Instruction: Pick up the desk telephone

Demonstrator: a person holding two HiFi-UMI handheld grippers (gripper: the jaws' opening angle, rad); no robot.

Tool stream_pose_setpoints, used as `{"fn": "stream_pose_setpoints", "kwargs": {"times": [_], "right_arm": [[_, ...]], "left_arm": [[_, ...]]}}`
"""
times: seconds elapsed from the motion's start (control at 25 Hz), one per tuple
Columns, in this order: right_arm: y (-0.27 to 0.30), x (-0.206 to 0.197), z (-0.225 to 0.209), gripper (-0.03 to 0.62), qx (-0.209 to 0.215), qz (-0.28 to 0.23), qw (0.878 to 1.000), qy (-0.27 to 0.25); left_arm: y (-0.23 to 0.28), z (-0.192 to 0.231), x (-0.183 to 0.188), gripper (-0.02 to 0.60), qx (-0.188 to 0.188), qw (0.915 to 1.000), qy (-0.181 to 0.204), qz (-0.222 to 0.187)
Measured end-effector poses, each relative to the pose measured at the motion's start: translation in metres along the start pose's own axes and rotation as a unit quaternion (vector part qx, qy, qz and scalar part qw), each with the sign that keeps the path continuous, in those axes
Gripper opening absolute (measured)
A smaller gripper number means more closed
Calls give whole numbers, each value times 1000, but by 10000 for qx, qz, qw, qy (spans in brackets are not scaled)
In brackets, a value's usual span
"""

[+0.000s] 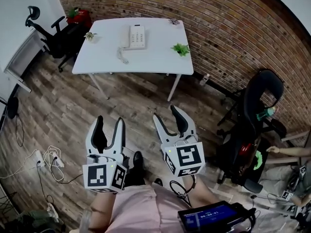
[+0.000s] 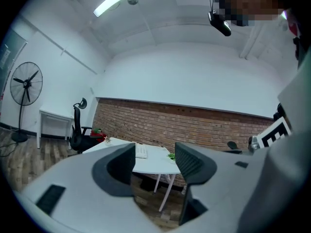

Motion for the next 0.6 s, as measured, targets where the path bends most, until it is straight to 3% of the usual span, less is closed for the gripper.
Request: {"fn": "stream_pose_setpoints", "kwargs": {"times": [0.6], "right_arm": [[109,48,-30,235,-290,-259,9992,-55]], "left_arm": [[123,37,42,250,-568,9980,67,-281]]}}
Point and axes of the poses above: the fingertips, and each gripper's own axes: y forward along the fingers, z to its left, x out of its top, the point moved 4 cm from there along -y, backward along the fingers, and after that the axes turned 13 degrees about x, right-handed, at the moved point
